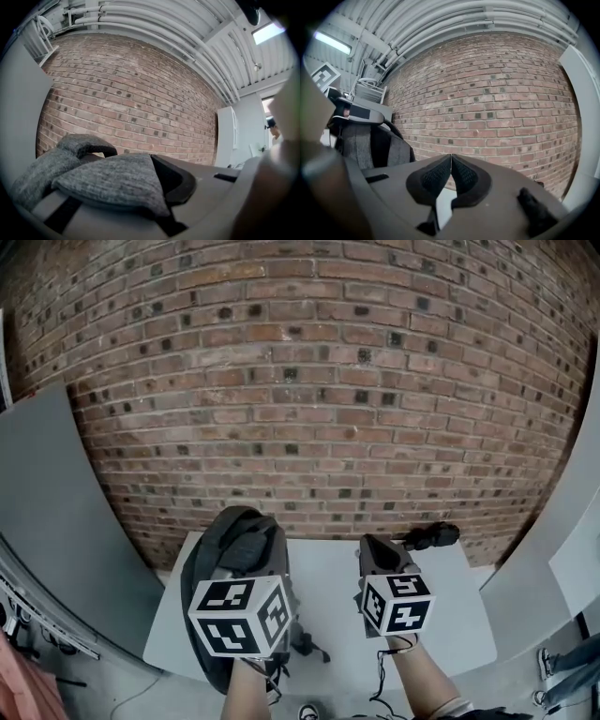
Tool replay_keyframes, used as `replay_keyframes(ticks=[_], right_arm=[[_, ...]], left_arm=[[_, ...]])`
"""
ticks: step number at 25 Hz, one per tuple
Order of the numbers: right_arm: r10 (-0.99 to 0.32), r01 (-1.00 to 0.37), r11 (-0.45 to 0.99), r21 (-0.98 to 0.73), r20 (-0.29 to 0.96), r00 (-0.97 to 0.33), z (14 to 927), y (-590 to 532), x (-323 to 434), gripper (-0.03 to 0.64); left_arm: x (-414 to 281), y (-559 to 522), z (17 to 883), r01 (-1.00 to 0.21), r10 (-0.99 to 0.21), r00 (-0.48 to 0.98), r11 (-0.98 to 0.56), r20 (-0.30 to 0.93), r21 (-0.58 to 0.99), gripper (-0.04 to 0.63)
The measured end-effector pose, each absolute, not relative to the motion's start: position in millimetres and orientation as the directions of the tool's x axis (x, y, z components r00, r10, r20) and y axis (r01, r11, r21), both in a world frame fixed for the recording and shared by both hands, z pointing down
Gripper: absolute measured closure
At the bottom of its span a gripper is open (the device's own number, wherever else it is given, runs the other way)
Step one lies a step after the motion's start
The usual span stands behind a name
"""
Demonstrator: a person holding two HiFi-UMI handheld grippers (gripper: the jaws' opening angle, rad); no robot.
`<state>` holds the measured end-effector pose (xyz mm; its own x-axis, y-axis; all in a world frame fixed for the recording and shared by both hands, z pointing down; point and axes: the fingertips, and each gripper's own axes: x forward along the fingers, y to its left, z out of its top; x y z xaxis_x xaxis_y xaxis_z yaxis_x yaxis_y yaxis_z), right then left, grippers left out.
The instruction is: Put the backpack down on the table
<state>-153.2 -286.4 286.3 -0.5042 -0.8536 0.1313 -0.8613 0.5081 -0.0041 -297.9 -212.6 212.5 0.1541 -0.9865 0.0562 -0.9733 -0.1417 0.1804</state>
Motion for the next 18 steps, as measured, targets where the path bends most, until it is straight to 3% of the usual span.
replay_keyframes(ticks=[18], right_arm=[[-0.835,-0.845,0.533,-0.033,0.137,-0.533,295,-366,-193,0.586]], left_arm=[[-348,-302,227,-0.992,-0.99,0.083,-0.07,0.117,0.107,0.584]])
